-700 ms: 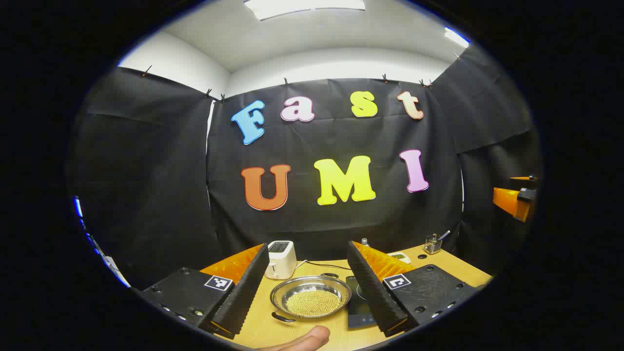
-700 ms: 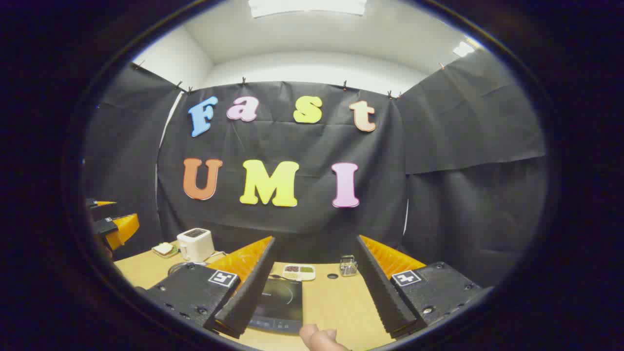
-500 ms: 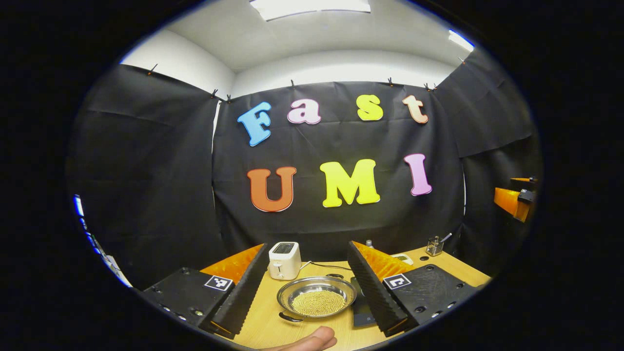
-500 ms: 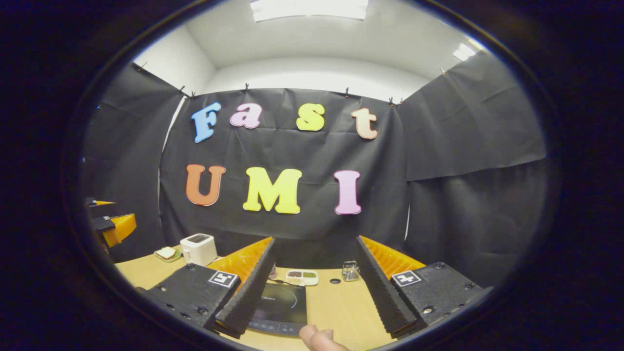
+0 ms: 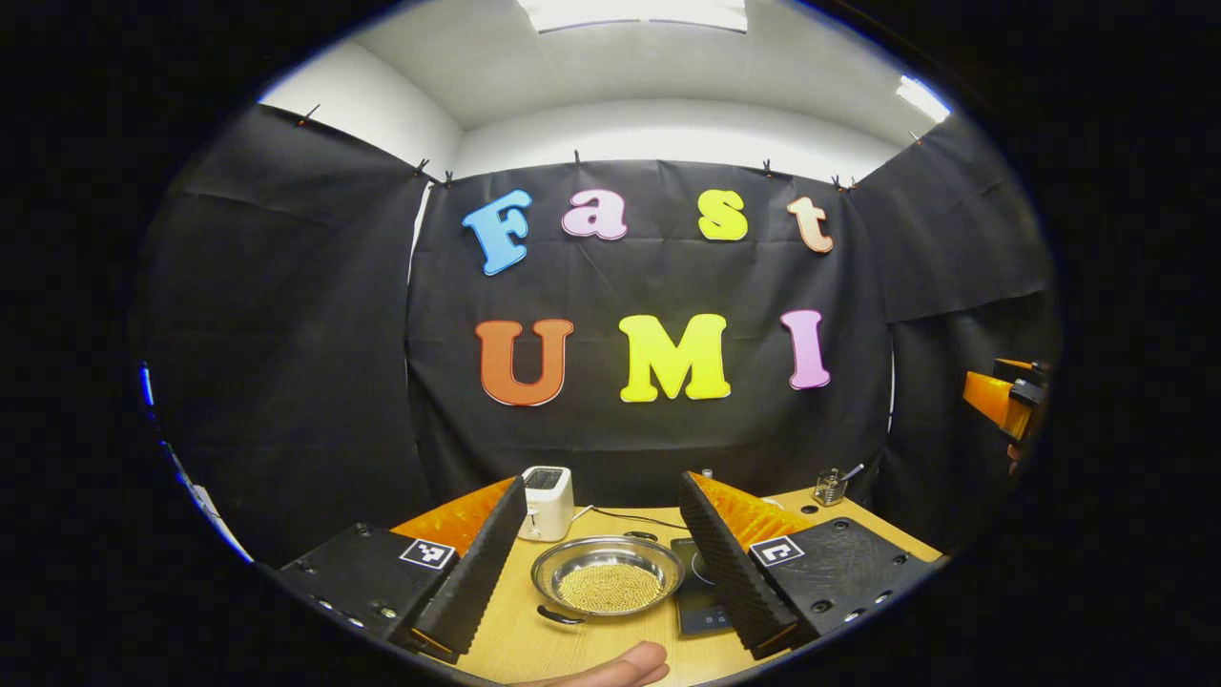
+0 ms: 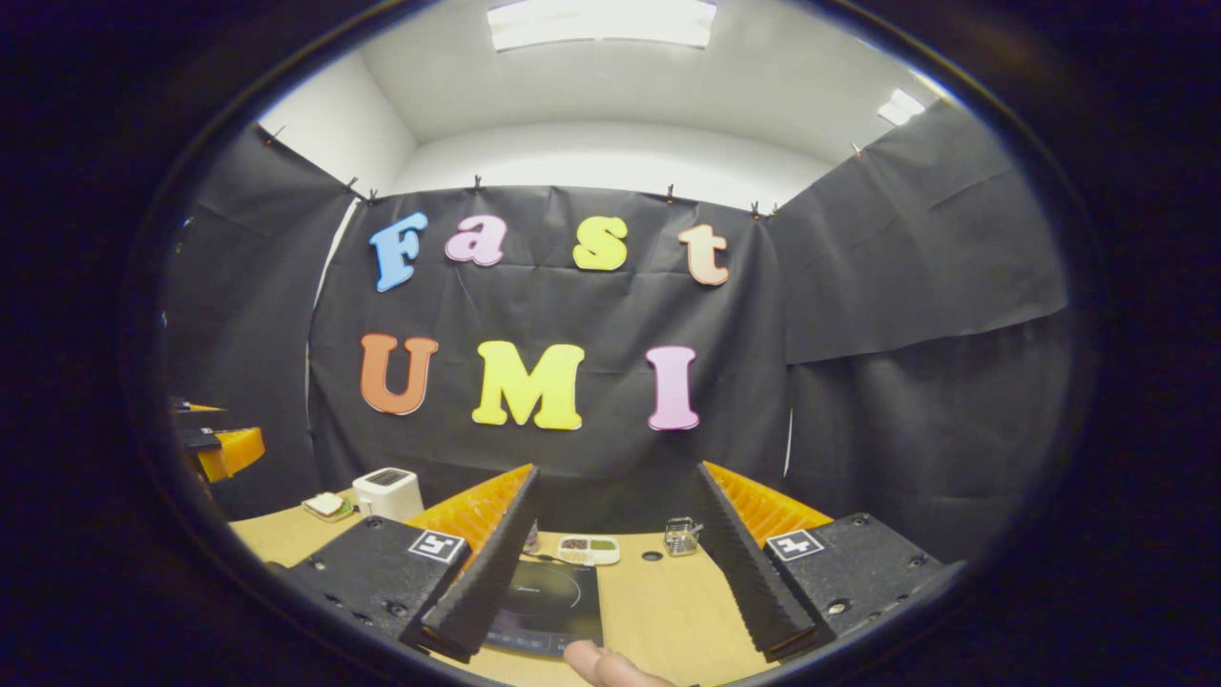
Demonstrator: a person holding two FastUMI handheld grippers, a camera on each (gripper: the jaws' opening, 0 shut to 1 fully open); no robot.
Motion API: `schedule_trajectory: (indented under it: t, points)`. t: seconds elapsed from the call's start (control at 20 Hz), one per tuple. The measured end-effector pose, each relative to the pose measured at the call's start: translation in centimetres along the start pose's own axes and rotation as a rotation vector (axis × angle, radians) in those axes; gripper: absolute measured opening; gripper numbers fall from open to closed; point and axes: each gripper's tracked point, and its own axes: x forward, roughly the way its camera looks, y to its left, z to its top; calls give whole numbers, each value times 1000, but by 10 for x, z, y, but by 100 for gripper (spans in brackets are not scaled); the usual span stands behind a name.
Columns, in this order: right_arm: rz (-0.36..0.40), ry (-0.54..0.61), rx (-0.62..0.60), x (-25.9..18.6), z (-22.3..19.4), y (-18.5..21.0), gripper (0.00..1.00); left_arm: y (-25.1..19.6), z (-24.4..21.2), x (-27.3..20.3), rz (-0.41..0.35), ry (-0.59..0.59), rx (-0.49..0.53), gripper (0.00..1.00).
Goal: First push the handle of the pot to place it horizontally, then grasp the pot with both hands and set it on the induction cooktop.
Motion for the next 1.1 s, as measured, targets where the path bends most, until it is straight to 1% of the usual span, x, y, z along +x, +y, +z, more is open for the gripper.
schedule_trajectory:
  t: [0.05,0.1,0.15,0.2,0.35,0.4,0.45,0.55,0.6,0.65,0.7,0.75,0.8,0.85,0.9,0.95,1.0,1.05,1.1]
  points:
    - [4,-1,3,0,1,0,96,-1,2,0,-3,-6,5,96]
    - [10,-2,6,-1,2,3,96,-1,3,-2,-4,-11,12,96]
    - [14,2,9,0,0,4,100,-2,4,-3,-7,-15,15,96]
    - [18,4,15,-1,1,5,96,-3,3,-3,-12,-16,15,96]
    - [34,10,20,0,-3,11,96,-6,-2,-5,-51,0,5,96]
    - [34,10,16,1,-4,11,96,-8,-2,-7,-59,-1,7,90]
    - [32,9,13,1,-4,10,96,-10,-5,-8,-61,4,6,96]
    - [33,11,13,1,-5,10,96,-23,-9,-7,-100,11,-5,95]
    - [34,12,16,1,-5,10,96,-27,-11,-5,-122,24,-8,90]
    - [34,11,18,0,-5,10,96,-30,-15,-4,-146,28,-10,81]
    - [33,12,20,0,-6,9,96,-36,-16,-1,-174,35,-10,79]
    - [30,10,21,0,-6,7,96,-39,-22,1,-190,61,-8,70]
    - [28,9,21,0,-6,5,96,-45,-30,1,-224,81,-7,53]
    - [26,5,21,0,-6,4,96,-46,-36,4,-231,99,-11,51]
    - [25,3,21,1,-6,5,96,-45,-41,7,-231,117,-13,34]
    - [24,4,20,1,-6,5,96,-46,-47,10,-238,131,-13,36]
    - [23,7,19,2,-7,4,96,-45,-54,15,-239,153,-9,34]
    - [25,9,18,1,-8,5,96,-42,-62,19,-234,171,-6,14]
    - [28,11,16,1,-8,7,96,-40,-70,23,-227,188,-7,8]
